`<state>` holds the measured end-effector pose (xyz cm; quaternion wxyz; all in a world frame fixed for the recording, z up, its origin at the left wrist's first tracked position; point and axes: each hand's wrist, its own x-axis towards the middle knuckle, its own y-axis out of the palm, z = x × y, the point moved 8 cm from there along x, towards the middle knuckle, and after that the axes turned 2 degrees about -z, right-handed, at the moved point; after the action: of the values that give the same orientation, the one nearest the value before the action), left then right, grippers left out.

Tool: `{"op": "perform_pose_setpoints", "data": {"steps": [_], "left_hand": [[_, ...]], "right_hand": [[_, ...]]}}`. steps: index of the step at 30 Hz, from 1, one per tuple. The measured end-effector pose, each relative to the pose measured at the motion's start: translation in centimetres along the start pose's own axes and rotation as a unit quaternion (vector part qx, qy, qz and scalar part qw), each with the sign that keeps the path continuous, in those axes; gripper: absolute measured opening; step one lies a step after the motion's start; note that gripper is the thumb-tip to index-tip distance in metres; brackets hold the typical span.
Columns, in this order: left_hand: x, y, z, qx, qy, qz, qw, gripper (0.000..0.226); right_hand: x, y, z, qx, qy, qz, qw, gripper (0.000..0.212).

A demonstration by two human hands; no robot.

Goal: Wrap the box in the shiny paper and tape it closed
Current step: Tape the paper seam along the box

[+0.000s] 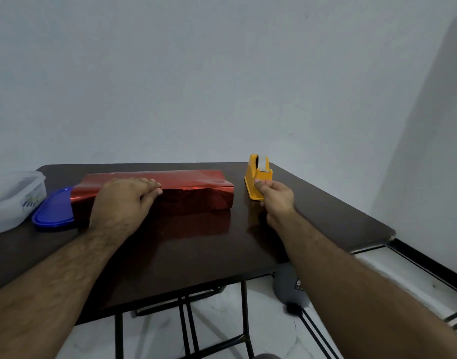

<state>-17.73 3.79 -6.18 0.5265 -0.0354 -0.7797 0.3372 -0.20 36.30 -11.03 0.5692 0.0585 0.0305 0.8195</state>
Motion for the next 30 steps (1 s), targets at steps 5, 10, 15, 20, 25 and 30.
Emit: {"op": "perform_pose_setpoints", "data": {"steps": [5, 10, 15, 20, 25, 30], "left_hand": [[0.3, 0.2, -0.3, -0.011, 0.002, 0.008, 1.000, 0.020], [0.1, 0.0, -0.1, -0.024, -0.001, 0.017, 1.000, 0.020], [0.0, 0.1, 0.1, -0.026, -0.005, 0.025, 0.999, 0.023], [0.1, 0.3, 0.2, -0.024, -0.010, 0.030, 0.999, 0.024], [0.0, 0.5, 0.5, -0.018, -0.024, 0.039, 0.999, 0.027], [0.0, 0.4, 0.2, -0.013, -0.023, 0.041, 0.999, 0.027]], "right_hand": [[-3.0, 3.1, 1.5, 0.029, -0.067, 0.111, 0.991, 0.013], [-8.5, 7.6, 3.8, 0.042, -0.123, 0.215, 0.968, 0.009], [-13.1, 11.1, 4.0, 0.048, -0.156, 0.295, 0.942, 0.008], [-14.9, 13.3, 1.4, -0.009, -0.085, 0.301, 0.950, 0.006], [-15.8, 15.1, 0.0, -0.045, -0.009, 0.293, 0.955, 0.012], [-16.5, 16.1, 1.5, 0.006, -0.009, 0.282, 0.959, 0.011]]}}
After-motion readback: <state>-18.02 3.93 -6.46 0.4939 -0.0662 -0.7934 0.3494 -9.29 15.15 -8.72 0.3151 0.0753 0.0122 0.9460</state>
